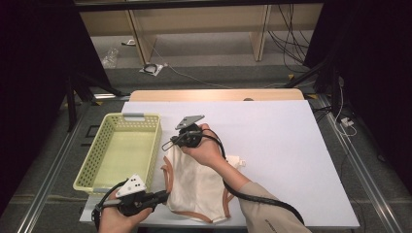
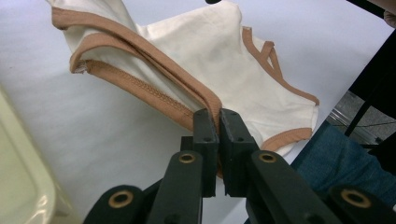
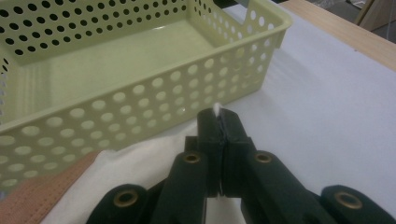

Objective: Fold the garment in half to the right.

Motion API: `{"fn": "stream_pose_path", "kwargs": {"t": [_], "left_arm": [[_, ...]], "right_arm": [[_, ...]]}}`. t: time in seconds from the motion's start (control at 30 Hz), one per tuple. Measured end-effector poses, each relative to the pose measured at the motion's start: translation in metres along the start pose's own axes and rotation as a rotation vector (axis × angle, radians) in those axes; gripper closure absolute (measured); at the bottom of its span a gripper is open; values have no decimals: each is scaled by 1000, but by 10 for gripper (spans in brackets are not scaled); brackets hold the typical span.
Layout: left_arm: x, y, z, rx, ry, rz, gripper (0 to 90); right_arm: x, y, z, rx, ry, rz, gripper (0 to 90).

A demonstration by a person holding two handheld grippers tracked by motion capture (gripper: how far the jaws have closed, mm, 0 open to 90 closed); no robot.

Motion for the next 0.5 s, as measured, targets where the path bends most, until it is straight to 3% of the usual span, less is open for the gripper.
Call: {"fn": "stream_pose_path", "kwargs": {"t": [0.5], "left_arm": [[7, -3, -8, 8, 4, -31, 854]], "right_arm": [[-15, 7, -9, 17, 20, -24, 897]]}}
Point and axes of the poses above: each handheld gripper's, and its own axes: x roughly forward along the jaws, y roughly out of its underside, z roughly to its left, the point moved 3 cm from there along x, roughly forward along the jaws, and after that the axes turned 12 degrees about y, right-handed, at the moved point
